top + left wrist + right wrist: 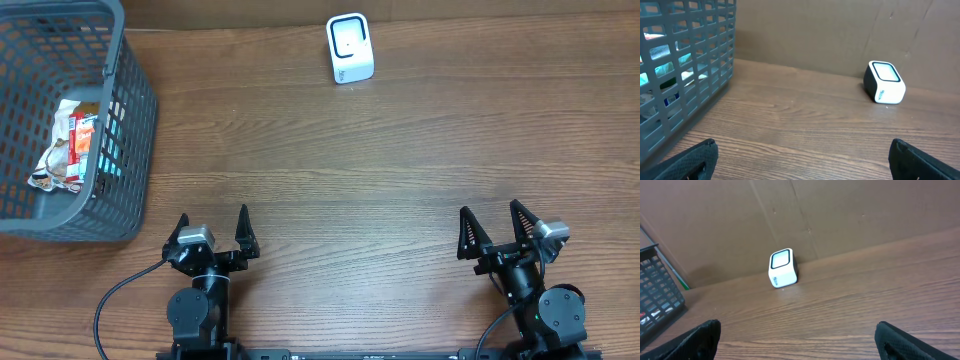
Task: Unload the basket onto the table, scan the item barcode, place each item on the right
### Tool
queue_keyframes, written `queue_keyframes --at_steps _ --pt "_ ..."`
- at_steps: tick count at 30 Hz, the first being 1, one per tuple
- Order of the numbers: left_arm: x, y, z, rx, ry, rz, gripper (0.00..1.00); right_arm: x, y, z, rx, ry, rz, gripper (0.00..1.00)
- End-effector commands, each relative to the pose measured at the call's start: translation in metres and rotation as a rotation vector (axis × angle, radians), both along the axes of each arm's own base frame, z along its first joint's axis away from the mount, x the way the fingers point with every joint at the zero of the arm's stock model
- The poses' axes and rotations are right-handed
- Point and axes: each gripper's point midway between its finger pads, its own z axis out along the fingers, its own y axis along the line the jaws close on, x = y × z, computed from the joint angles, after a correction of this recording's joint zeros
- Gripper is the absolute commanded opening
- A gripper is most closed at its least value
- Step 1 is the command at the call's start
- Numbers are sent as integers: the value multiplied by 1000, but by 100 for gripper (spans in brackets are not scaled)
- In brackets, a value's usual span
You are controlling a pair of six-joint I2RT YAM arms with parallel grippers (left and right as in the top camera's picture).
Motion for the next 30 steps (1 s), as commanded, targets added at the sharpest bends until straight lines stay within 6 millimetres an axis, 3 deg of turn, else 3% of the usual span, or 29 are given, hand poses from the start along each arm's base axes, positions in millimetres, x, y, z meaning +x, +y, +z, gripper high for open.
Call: queue_keyframes --at_steps 1,8,10,17,22,30 --pt "0 1 2 18 -9 2 100 0 -1 -2 -2 -5 -4 100" --pt "0 0 1 19 -5 -2 100 0 -1 -2 -2 -5 -4 100" --pt "-1 9 8 31 -35 49 100 0 -1 -2 -2 -5 -4 100" --pt "0 -2 9 41 -34 -15 100 0 -1 -2 -2 -5 -4 100" --pt "-6 -4 36 66 -53 -25 100 0 -1 -2 -2 -5 -4 100" --pt "-36 -61 67 -124 107 -335 100 0 -1 -2 -2 -5 -4 100"
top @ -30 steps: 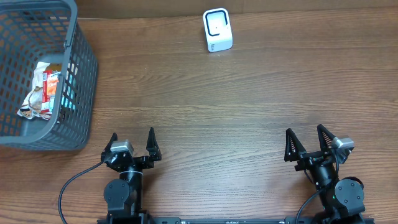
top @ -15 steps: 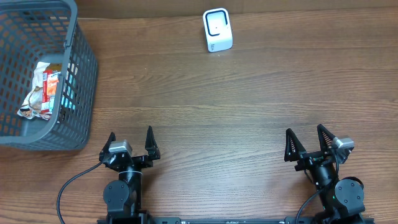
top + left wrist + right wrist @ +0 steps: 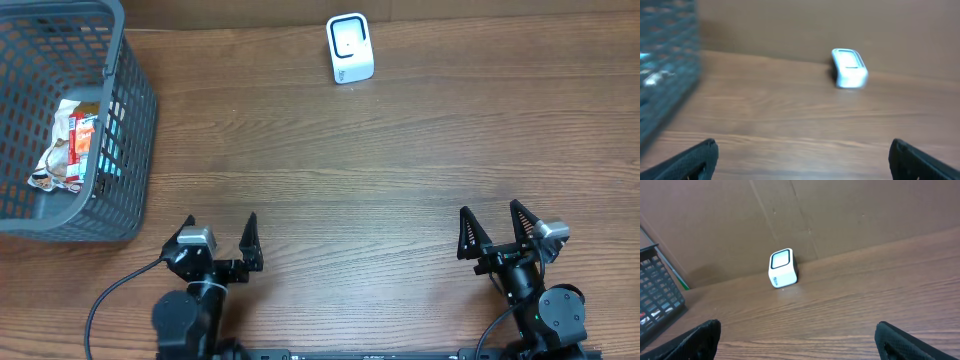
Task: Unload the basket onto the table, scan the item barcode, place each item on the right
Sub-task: 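Move the left gripper into the grey basket toward the Kleenex pack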
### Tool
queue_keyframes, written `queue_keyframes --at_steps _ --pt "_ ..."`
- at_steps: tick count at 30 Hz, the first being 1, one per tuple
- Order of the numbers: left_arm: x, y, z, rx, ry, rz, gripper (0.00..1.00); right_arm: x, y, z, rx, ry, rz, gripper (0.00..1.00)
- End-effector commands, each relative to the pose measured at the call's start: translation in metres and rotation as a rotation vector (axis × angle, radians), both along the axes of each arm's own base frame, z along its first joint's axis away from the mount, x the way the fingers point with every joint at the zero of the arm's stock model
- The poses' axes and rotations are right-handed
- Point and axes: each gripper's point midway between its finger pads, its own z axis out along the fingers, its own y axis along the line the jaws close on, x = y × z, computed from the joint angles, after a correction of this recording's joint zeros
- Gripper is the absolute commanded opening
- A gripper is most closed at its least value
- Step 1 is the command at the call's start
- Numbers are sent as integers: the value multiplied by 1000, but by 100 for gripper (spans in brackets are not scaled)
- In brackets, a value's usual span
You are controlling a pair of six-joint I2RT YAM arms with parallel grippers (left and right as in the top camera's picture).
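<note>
The white barcode scanner (image 3: 350,48) stands at the far edge of the wooden table, also seen as the scanner (image 3: 849,68) and the scanner (image 3: 782,268) from the wrists. Packaged items (image 3: 75,145) lie in the grey basket (image 3: 130,110) at far left. My left gripper (image 3: 218,232) is open near the front edge, left of centre, holding nothing. My right gripper (image 3: 495,226) is open at front right, also holding nothing. The left wrist view is blurred.
A brown cardboard wall (image 3: 840,210) rises behind the scanner. The basket's corner (image 3: 655,295) shows at the left of the right wrist view. The table's front edge lies just behind both arms.
My left gripper has turned to the right and shifted slightly: the scanner now sits near the middle of its view and the basket has slid to the left edge. The right arm has not moved.
</note>
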Motion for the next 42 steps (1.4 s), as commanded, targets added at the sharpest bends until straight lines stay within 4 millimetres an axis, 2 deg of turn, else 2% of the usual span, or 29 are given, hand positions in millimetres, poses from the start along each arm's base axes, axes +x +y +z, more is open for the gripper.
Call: queue_keyframes --at_steps 1,7,12,17,21,26,30,33,38,42 --pt "-15 -32 29 -99 26 -170 100 0 -1 -2 -2 -5 -3 100" --pt "-21 -33 67 -63 154 -187 100 0 -1 -2 -2 -5 -3 100" --pt "-17 -31 93 -3 394 -207 100 0 -1 -2 -2 -5 -3 100" --pt "-9 -14 123 54 664 -155 100 0 -1 -2 -2 -5 -3 100" --pt "20 -12 156 45 705 -159 100 0 -1 -2 -2 -5 -3 100" --pt "62 -2 173 107 666 -140 100 0 -1 -2 -2 -5 -3 100" --pt "97 28 178 196 608 -7 100 0 -1 -2 -2 -5 -3 100" --pt "117 67 185 225 573 138 100 0 -1 -2 -2 -5 -3 100" --pt "131 141 194 209 535 319 99 0 -1 -2 -2 -5 -3 100" --pt "139 193 195 208 503 412 100 0 -1 -2 -2 -5 -3 100"
